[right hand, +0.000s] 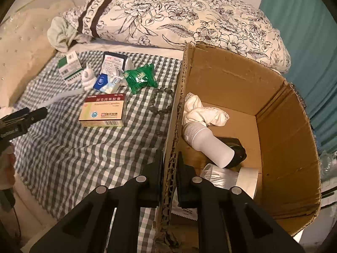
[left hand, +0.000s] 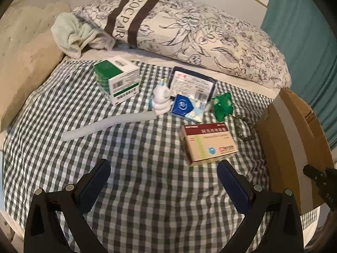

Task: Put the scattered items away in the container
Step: 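Move both tools back over the remaining items on the bed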

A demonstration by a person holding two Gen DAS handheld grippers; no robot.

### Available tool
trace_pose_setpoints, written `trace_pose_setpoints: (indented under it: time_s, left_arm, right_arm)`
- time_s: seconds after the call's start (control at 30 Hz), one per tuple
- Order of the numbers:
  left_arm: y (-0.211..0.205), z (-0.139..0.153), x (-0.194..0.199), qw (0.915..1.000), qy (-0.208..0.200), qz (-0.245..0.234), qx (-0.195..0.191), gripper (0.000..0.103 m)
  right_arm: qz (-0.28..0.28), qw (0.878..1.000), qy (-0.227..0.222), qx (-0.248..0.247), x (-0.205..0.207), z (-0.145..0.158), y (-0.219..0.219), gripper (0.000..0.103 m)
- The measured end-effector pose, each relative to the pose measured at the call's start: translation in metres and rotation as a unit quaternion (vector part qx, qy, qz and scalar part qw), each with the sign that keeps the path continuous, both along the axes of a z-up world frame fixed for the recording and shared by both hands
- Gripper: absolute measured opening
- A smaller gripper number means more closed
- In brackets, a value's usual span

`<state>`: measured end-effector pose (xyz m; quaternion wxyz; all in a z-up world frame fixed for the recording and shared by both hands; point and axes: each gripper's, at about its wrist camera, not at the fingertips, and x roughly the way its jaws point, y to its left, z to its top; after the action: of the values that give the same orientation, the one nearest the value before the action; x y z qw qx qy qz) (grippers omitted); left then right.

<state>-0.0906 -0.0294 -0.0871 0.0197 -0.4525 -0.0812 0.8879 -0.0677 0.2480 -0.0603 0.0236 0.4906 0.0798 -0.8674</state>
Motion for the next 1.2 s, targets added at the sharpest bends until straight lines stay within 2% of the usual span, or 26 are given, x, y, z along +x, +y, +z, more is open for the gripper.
trace_pose_setpoints:
  time_s: [0.1, 0.17, 0.2, 0.23, 0.27, 0.33, 0.4, 0.67, 0.83, 0.97, 1.2]
  left_arm:
    - [-0.01, -0.005, 0.001, 1.0, -0.002, 0.008, -0.002, 0.103]
    - [-0.018, -0.008, 0.0, 0.9999, -0.006, 0.016, 0.0, 0.103]
    - [-0.022, -0.008, 0.001, 0.9998, -0.006, 0.02, 0.004, 0.103]
    - [-0.025, -0.008, 0.001, 0.9997, -0.005, 0.024, 0.007, 0.103]
    - [-0.028, -0.007, 0.002, 0.9996, -0.002, 0.027, 0.007, 0.103]
    - [-0.032, -0.005, 0.005, 0.9995, 0.005, 0.03, 0.003, 0.103]
    - [-0.035, -0.003, 0.009, 0.9994, 0.01, 0.032, -0.006, 0.103]
    - [-0.051, 0.019, 0.045, 0.9975, 0.032, 0.05, -0.039, 0.103]
    - [-0.048, 0.041, 0.072, 0.9956, 0.058, 0.049, -0.054, 0.103]
    - [-0.045, 0.055, 0.09, 0.994, 0.075, 0.045, -0.065, 0.103]
    - [-0.045, 0.04, 0.09, 0.9943, 0.07, 0.05, -0.062, 0.103]
  right_arm:
    - [0.009, 0.999, 0.007, 0.032, 0.003, 0.008, -0.012, 0.016]
    - [0.001, 0.999, 0.033, 0.043, 0.006, 0.026, -0.013, 0.04]
    - [-0.011, 0.997, 0.054, 0.048, 0.008, 0.039, -0.013, 0.064]
    - [-0.02, 0.996, 0.078, 0.044, 0.011, 0.051, -0.013, 0.072]
    - [-0.02, 0.994, 0.109, 0.025, 0.016, 0.066, -0.015, 0.072]
    - [0.0, 0.99, 0.14, -0.014, 0.024, 0.082, -0.021, 0.072]
    - [0.023, 0.987, 0.154, -0.036, 0.027, 0.084, -0.034, 0.072]
    - [0.078, 0.984, 0.11, -0.12, 0.035, 0.04, -0.077, 0.072]
    - [0.099, 0.98, 0.125, -0.121, 0.057, 0.035, -0.088, 0.072]
    - [0.101, 0.978, 0.135, -0.121, 0.074, 0.038, -0.08, 0.072]
    - [0.067, 0.979, 0.129, -0.139, 0.07, 0.028, -0.069, 0.074]
